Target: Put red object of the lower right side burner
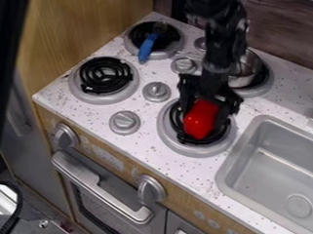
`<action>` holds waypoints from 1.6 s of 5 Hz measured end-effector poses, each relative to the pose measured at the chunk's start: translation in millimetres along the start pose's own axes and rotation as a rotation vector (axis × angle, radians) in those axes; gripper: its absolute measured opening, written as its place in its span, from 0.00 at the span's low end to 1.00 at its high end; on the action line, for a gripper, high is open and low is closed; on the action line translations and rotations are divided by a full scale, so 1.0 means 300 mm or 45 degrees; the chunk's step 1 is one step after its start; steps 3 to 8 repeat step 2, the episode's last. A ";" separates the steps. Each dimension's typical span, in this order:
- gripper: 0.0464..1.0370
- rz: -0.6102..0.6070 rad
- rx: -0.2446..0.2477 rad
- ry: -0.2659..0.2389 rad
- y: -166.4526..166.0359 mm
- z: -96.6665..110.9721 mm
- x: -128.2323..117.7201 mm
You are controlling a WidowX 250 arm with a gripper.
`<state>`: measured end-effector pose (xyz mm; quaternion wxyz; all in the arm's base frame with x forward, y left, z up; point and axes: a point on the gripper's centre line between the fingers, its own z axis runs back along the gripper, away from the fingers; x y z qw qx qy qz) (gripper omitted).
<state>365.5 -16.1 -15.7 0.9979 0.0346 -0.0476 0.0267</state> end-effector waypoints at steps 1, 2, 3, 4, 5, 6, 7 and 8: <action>0.96 0.041 -0.033 -0.125 0.011 0.128 0.027; 0.96 0.079 -0.060 -0.092 0.028 0.133 0.016; 0.96 0.079 -0.060 -0.092 0.028 0.133 0.016; 0.96 0.079 -0.060 -0.092 0.028 0.133 0.016; 0.96 0.079 -0.060 -0.092 0.028 0.133 0.016; 0.96 0.079 -0.060 -0.092 0.028 0.133 0.016; 0.96 0.079 -0.060 -0.092 0.028 0.133 0.016; 0.96 0.079 -0.060 -0.092 0.028 0.133 0.016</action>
